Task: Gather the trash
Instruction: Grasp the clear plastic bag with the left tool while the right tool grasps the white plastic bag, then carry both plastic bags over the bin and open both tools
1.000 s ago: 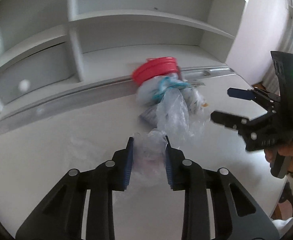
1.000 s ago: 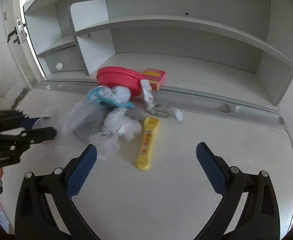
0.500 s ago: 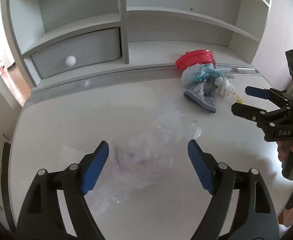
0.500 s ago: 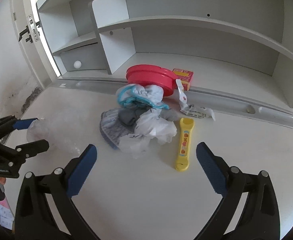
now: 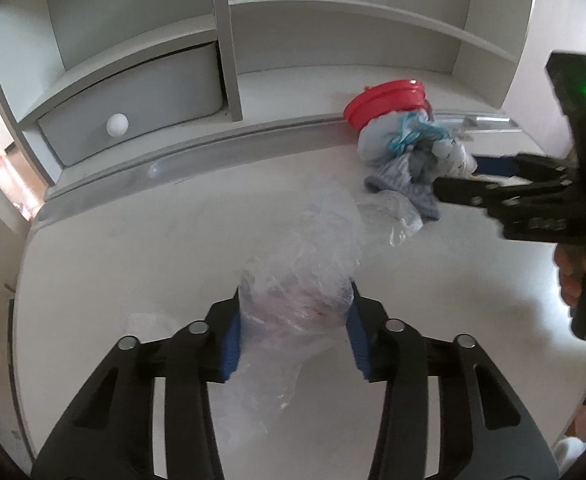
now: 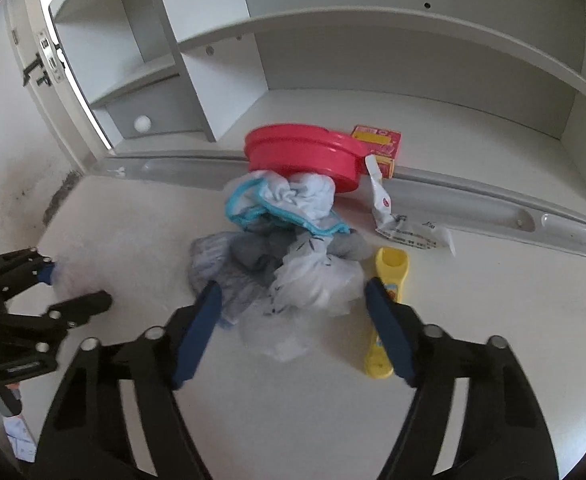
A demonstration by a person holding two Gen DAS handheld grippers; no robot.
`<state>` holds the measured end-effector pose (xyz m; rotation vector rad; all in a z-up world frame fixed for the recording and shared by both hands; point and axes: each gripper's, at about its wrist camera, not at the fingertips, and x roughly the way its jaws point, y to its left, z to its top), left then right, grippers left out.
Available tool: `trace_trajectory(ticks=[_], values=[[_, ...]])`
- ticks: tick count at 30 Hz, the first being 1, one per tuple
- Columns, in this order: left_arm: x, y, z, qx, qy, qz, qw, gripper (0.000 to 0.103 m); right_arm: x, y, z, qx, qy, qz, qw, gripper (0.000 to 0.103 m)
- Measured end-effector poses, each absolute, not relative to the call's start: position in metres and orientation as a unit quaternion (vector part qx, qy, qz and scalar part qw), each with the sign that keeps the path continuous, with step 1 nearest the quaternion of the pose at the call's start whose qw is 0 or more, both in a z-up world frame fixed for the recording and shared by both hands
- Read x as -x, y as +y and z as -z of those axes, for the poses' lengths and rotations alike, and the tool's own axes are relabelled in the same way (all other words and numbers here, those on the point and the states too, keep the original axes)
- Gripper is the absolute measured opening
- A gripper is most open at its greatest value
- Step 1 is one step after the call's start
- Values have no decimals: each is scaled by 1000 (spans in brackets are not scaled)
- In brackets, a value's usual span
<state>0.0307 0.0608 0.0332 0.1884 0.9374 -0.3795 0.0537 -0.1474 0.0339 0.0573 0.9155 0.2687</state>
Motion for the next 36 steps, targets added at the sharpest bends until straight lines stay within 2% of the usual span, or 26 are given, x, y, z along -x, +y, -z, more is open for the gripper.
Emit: trace_trajectory(ticks=[1, 4, 6, 25, 30, 36], values=[[-30, 61, -34, -86, 446, 182, 872, 39, -56, -148, -30, -28, 444, -131, 886, 48], [-28, 61, -36, -78, 437, 183, 877, 38, -53, -152, -29, -31, 437, -134, 889, 39], [-26, 62, -37, -73, 435, 182, 879, 38, -48, -156, -31, -41, 433, -141, 889, 38], [1, 46, -55, -50, 421, 176, 889, 39, 25, -205, -35, -60, 443, -142, 883, 34], [8, 42, -59, -52, 416, 176, 890, 39, 45, -222, -61, -51, 383, -100, 917, 34], [12, 39, -62, -53, 413, 178, 892, 39, 55, -241, -87, -94, 322, -123, 934, 33]])
